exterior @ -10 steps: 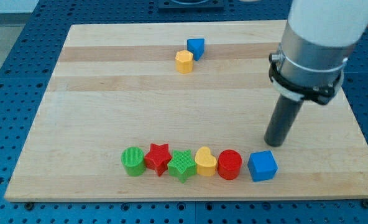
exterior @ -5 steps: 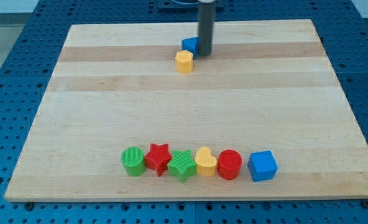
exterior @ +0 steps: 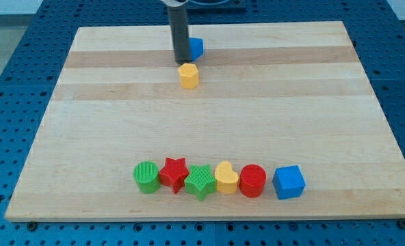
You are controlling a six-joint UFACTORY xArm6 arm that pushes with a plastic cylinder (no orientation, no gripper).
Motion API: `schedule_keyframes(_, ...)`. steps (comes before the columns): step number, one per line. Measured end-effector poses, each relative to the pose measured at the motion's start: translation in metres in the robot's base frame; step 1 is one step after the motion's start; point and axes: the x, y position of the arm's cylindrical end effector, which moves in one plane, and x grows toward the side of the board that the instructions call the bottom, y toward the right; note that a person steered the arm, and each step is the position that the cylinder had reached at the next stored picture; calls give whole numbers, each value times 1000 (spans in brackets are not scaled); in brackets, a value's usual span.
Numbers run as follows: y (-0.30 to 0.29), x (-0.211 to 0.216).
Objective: Place yellow hexagon to the left of green circle
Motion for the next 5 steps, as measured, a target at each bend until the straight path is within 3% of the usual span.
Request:
schedule_keyframes(1, 20, 17)
schedule_keyframes(2, 0, 38)
schedule_keyframes(4, -91, 78)
schedule_keyframes(5, -72, 45)
